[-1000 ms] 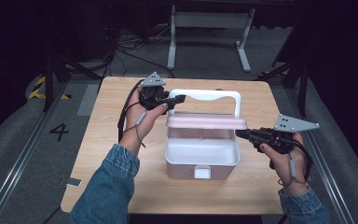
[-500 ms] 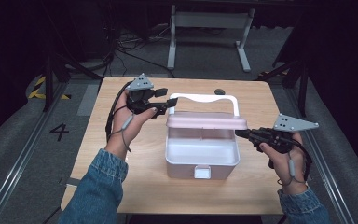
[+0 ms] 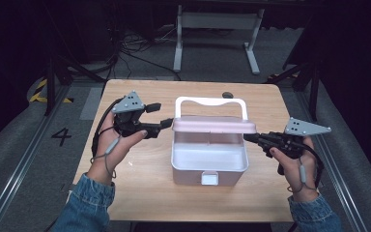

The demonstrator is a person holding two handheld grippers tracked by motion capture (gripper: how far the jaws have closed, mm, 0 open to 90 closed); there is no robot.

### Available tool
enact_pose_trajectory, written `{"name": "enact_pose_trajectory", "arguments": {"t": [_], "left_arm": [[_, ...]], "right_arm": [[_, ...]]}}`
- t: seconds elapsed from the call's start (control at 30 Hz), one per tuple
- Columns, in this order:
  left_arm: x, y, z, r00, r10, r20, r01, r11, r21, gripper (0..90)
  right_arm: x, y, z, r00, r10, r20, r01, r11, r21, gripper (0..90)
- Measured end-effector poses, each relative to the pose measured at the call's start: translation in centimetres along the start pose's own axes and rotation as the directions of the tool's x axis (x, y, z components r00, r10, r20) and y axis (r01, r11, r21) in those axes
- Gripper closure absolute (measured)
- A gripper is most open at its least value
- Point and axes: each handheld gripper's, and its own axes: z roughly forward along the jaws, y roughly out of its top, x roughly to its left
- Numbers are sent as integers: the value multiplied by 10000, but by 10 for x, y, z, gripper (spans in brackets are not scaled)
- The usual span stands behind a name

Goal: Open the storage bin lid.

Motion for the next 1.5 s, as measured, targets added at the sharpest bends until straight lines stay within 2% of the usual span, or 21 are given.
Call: {"name": "enact_pose_trajectory", "arguments": {"t": [0.17, 0.27, 0.37, 0.47, 0.6, 0.73, 0.83, 0.97, 1.07, 1.33, 1.5], "left_arm": [[-8, -10, -4, 9993, 322, -212, -315, 9990, 313, 282], [-11, -17, -5, 9991, 402, -158, -397, 9986, 343, 275], [-14, -22, -3, 9974, 662, -278, -650, 9969, 442, 273], [-19, -24, 1, 9970, 714, -309, -705, 9971, 301, 270], [-24, -23, 7, 9980, 608, -153, -611, 9980, -175, 268], [-28, -20, 15, 9975, 708, -27, -708, 9972, -258, 267], [-30, -16, 23, 9964, 825, -180, -831, 9960, -341, 268], [-29, -13, 30, 9971, 676, -362, -690, 9969, -387, 268], [-29, -10, 34, 9972, 677, -332, -690, 9967, -419, 268], [-33, -2, 43, 9928, 1093, -488, -1107, 9935, -279, 268], [-33, 1, 50, 9904, 1279, -521, -1302, 9906, -429, 294]], "right_arm": [[1, 1, 1, 10000, -4, 17, 4, 10000, -32, 900], [2, 1, 0, 10000, -14, -2, 14, 10000, -54, 900], [1, 1, 0, 10000, 45, -12, -46, 10000, -78, 900], [2, 1, 0, 10000, 26, 10, -26, 10000, -66, 900], [1, 1, 0, 10000, 57, -19, -57, 10000, -47, 900], [1, 1, 0, 10000, 70, -50, -70, 10000, -54, 900], [1, 1, 0, 10000, 74, -58, -74, 10000, -45, 900], [1, 1, 0, 9999, 88, -100, -88, 9999, -81, 900], [1, 1, 0, 9999, 110, -111, -111, 9999, -73, 900], [0, 1, 0, 9996, 195, -214, -197, 9998, -55, 900], [0, 1, 0, 9995, 204, -222, -205, 9998, -46, 900]]}}
